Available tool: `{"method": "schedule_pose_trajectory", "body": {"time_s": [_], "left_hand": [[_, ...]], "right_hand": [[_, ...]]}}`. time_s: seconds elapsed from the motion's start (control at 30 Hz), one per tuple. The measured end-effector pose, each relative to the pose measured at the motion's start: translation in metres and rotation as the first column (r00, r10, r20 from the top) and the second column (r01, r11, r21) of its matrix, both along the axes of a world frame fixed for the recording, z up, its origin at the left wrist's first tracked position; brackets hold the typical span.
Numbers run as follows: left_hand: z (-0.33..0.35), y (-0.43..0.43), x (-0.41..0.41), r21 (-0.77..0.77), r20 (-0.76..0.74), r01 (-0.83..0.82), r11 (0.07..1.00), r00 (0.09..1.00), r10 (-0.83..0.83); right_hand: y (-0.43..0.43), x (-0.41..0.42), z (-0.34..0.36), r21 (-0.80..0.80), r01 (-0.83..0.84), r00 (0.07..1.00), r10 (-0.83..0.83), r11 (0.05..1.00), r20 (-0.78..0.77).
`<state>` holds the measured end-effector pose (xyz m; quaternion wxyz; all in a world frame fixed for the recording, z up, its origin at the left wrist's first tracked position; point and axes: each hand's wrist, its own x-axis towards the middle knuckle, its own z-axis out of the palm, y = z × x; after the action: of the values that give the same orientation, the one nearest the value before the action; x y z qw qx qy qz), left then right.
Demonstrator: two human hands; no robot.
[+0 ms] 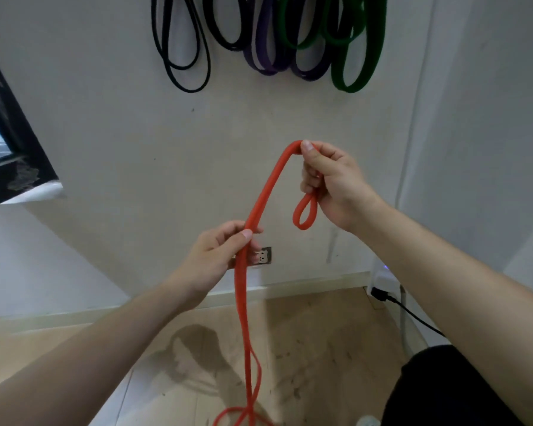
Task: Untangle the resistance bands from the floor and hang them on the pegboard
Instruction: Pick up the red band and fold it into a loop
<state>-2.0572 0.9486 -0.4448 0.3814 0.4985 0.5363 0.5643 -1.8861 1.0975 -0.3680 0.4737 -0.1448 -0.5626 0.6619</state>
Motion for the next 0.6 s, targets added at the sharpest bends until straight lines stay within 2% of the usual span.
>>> {"method": "schedule_pose_trajectory", "body": {"time_s": [0.1,0.2,0.33,0.43,0.5,0.57,0.6], "left_hand": [[0.009,0.000,-0.012,0.055,0.023,-0.084,0.995,0.996,0.083],[0.014,-0.003,-0.022,0.106,0.033,-0.168,0.980,0.986,0.165],[0.019,-0.005,-0.033,0.156,0.104,-0.253,0.955,0.966,0.238],[0.023,-0.006,-0.039,0.176,0.174,-0.299,0.938,0.947,0.269],[0.026,-0.007,-0.039,0.194,0.149,-0.281,0.940,0.955,0.255],[0.027,-0.009,-0.035,0.210,0.103,-0.237,0.949,0.970,0.220],[0.027,-0.010,-0.033,0.212,0.083,-0.216,0.953,0.976,0.203]], "right_hand": [[0.015,0.007,-0.010,-0.009,0.048,0.998,-0.047,0.999,0.033],[0.029,0.012,-0.026,-0.013,0.055,0.989,-0.052,0.998,0.137],[0.040,0.019,-0.048,0.000,-0.070,0.943,0.066,0.998,0.325],[0.040,0.023,-0.063,0.046,-0.216,0.799,0.149,0.975,0.582],[0.035,0.019,-0.069,0.063,-0.311,0.676,0.174,0.948,0.716],[0.024,0.009,-0.071,0.092,-0.382,0.599,0.170,0.919,0.783],[0.017,0.002,-0.070,0.110,-0.405,0.592,0.169,0.908,0.788]]}}
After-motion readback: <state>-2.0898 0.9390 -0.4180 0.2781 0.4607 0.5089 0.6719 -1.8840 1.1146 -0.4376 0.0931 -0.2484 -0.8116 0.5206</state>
